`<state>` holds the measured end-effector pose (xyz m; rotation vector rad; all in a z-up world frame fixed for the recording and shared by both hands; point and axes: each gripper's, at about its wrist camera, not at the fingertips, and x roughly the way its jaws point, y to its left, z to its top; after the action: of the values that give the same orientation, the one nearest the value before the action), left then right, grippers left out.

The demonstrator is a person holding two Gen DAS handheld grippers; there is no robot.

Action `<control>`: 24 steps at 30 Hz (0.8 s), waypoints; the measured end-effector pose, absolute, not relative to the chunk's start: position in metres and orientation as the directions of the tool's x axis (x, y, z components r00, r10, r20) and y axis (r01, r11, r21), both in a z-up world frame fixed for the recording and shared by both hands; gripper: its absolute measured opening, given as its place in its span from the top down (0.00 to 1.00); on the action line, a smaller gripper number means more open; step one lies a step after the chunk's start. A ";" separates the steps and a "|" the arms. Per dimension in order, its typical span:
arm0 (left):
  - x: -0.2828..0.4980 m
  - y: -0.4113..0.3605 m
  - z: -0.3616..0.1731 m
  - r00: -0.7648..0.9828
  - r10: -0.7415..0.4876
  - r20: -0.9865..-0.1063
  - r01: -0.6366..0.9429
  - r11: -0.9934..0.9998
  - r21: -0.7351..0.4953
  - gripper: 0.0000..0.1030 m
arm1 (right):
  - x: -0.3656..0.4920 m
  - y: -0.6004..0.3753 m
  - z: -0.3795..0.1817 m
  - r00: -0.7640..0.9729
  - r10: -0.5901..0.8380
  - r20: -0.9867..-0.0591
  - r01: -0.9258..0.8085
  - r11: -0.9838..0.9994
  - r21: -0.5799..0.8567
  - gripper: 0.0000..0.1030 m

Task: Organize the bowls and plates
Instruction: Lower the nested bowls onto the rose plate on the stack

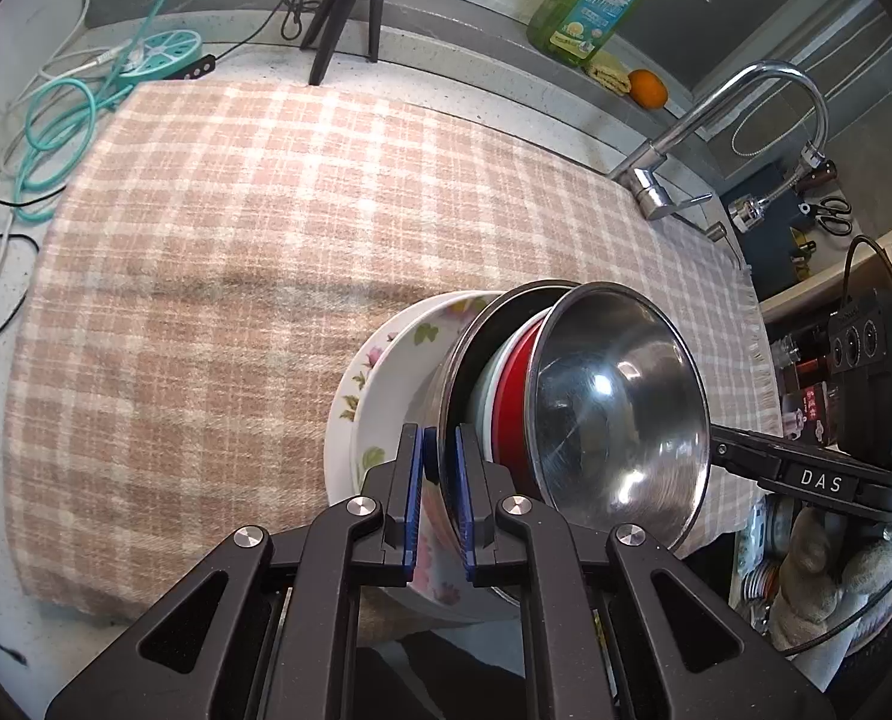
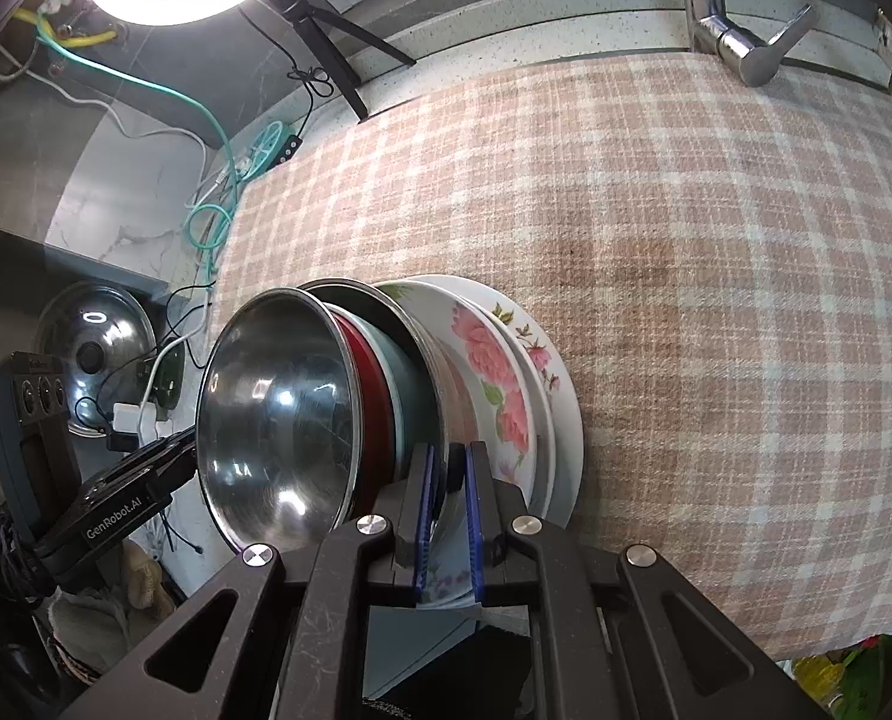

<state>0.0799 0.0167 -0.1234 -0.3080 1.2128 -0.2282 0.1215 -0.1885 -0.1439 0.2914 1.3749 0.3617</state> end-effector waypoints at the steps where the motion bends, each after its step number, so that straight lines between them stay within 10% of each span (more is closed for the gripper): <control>1: 0.080 0.017 -0.124 0.334 -0.334 -0.882 0.008 0.936 -0.351 0.92 | 0.121 -0.188 -0.145 0.153 0.415 -0.897 -0.079 0.910 0.407 0.91; 24: 0.079 0.016 -0.125 0.347 -0.316 -0.883 0.010 0.943 -0.334 0.92 | 0.119 -0.186 -0.143 0.158 0.415 -0.896 -0.108 0.909 0.402 0.89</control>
<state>0.0791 0.0159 -0.1247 -0.2909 1.2019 -0.2154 0.1194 -0.1856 -0.1434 0.2687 1.3656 0.3802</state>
